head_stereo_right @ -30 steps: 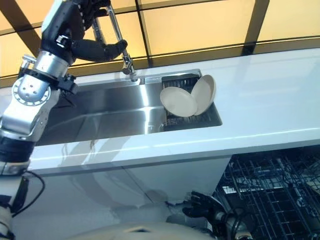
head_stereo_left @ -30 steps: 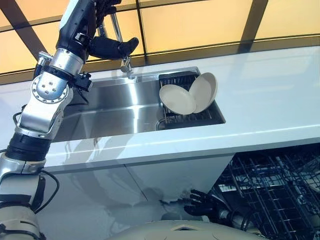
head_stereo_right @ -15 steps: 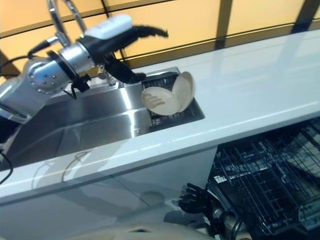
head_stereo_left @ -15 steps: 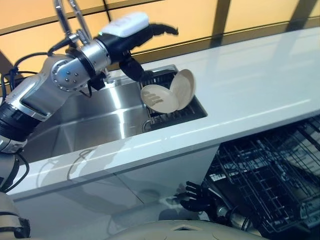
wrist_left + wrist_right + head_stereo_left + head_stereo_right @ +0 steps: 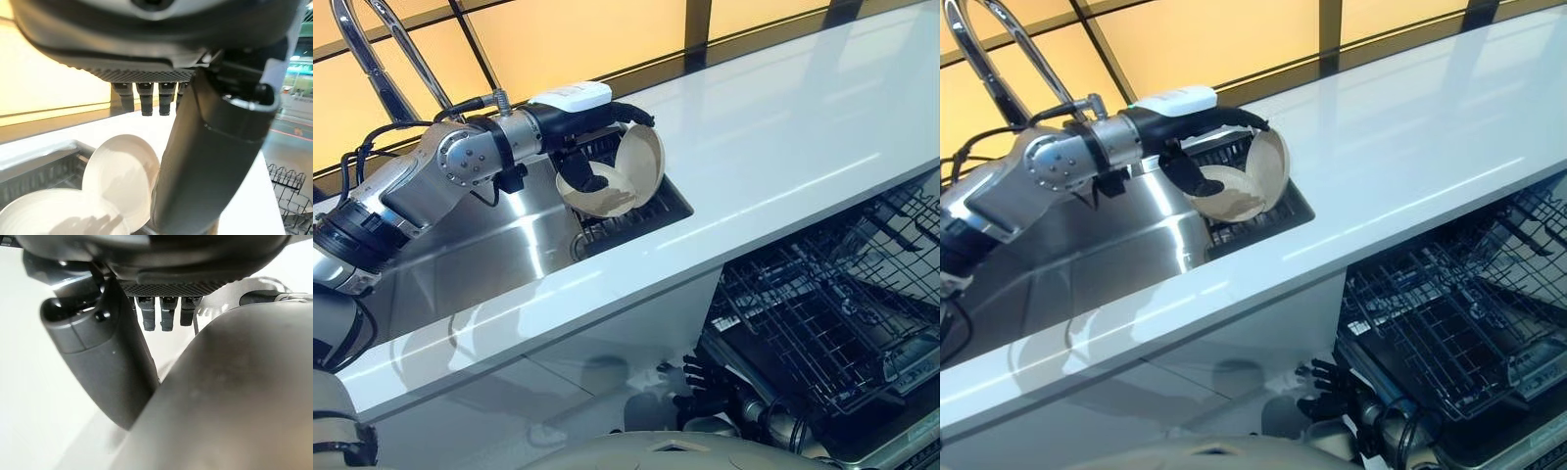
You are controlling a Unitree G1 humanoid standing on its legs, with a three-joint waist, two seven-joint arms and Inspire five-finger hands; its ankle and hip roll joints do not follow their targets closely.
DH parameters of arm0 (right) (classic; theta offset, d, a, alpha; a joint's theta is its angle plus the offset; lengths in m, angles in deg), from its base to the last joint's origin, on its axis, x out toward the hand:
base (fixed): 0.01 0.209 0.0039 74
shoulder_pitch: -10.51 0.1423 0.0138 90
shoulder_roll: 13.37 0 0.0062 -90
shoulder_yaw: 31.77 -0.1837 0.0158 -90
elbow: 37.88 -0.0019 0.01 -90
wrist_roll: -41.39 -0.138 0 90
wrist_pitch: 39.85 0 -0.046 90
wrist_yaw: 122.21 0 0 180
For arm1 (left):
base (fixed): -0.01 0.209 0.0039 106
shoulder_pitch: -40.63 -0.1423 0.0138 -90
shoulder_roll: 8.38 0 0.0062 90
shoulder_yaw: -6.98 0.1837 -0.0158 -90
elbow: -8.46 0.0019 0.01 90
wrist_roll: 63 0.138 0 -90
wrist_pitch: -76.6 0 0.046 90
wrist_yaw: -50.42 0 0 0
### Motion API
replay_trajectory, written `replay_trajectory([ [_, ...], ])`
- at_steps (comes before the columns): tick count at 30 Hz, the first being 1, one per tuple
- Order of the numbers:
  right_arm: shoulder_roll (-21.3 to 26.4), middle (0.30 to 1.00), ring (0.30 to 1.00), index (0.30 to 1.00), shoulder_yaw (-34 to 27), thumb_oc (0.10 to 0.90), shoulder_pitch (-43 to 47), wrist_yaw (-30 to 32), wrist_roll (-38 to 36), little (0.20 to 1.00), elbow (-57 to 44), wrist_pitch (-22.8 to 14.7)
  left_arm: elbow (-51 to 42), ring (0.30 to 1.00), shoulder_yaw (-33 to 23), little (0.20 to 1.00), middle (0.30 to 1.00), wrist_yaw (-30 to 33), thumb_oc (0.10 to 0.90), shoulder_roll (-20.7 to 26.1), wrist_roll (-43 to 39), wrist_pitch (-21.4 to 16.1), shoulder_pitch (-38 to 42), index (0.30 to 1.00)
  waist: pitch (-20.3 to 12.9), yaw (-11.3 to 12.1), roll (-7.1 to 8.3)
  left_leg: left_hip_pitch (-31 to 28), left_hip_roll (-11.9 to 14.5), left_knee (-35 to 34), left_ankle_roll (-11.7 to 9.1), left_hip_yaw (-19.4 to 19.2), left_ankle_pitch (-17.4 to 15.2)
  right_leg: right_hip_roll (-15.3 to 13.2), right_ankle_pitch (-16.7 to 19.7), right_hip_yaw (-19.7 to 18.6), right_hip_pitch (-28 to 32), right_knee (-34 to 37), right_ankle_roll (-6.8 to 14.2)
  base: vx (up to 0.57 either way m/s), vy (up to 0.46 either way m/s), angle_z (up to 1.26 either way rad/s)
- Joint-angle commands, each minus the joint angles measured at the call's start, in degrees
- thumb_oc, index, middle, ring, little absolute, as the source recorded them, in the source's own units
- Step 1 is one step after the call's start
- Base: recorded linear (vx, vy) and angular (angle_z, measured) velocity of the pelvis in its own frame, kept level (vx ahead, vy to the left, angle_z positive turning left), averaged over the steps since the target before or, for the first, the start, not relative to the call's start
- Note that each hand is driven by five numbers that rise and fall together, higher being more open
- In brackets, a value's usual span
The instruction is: Pick up plates and place into dishwasher.
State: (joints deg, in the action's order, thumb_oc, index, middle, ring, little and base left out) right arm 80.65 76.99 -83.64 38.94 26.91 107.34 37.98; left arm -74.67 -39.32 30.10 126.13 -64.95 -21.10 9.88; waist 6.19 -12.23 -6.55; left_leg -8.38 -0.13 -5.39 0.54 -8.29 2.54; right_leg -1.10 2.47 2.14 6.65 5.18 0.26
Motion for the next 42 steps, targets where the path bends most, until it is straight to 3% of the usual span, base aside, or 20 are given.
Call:
replay_trajectory([
  [1, 0.0, 0.9, 0.9, 0.9, -0.8, 0.8, 3.0, -0.7, -0.3, 0.9, -3.8, -2.7, 6.1, 0.9, -0.5, 0.9, 0.9, 0.3, 0.8, 1.1, 1.9, -0.3, 12.7, 0.9, 0.1, 0.1, -0.32, -2.4, -2.2, 0.9, 1.5, -4.0, -7.4, 0.1, -2.2, -0.3, -2.6, -4.0, 7.0, 0.0, 0.0, 0.0],
  [11, 0.5, 0.9, 0.9, 0.9, -1.2, 0.8, 3.2, -0.8, -0.5, 0.9, -3.7, -2.2, 9.1, 0.9, -0.9, 0.9, 0.9, -2.2, 0.8, 0.7, 1.5, 1.0, 10.6, 0.9, 0.5, 0.1, -0.52, -2.0, -2.1, 1.2, 1.6, -4.1, -7.3, 0.1, -2.2, 0.0, -2.8, -3.9, 6.7, 0.0, 0.0, 0.0],
  [19, 0.3, 0.9, 0.9, 0.9, -1.5, 0.8, 3.9, -0.9, -0.9, 0.9, -2.2, -1.9, 10.5, 0.9, -4.4, 0.9, 0.9, -2.9, 0.8, -0.2, 0.5, 4.9, 7.2, 0.9, 0.7, 0.8, -0.5, -1.7, -2.2, 1.4, 1.4, -3.3, -7.2, 0.2, -2.4, 0.6, -2.4, -3.6, 6.4, 0.0, 0.0, 0.0],
  [33, -0.3, 0.9, 0.9, 0.9, -1.8, 0.8, 4.2, -0.3, -0.8, 0.9, -0.8, -2.4, 9.6, 0.9, -7.7, 0.9, 0.9, -3.8, 0.8, -2.3, -0.4, 7.3, 2.4, 0.9, 1.0, 1.4, -0.28, -1.4, -2.6, 1.6, 1.5, -2.5, -7.2, 0.0, -2.5, 1.2, -2.2, -3.5, 6.1, 0.0, 0.0, 0.0],
  [42, -0.3, 0.9, 0.9, 0.9, -1.9, 0.8, 5.0, -0.3, 0.0, 0.9, 0.2, -2.1, 12.0, 0.9, -10.9, 0.9, 0.9, -8.7, 0.8, -8.6, -11.8, 19.5, -0.6, 0.9, 1.5, 1.1, -0.51, -1.5, -2.6, 1.7, 1.4, -2.9, -7.1, -0.1, -2.5, 1.2, -2.1, -3.5, 6.1, 0.0, 0.0, 0.0],
])
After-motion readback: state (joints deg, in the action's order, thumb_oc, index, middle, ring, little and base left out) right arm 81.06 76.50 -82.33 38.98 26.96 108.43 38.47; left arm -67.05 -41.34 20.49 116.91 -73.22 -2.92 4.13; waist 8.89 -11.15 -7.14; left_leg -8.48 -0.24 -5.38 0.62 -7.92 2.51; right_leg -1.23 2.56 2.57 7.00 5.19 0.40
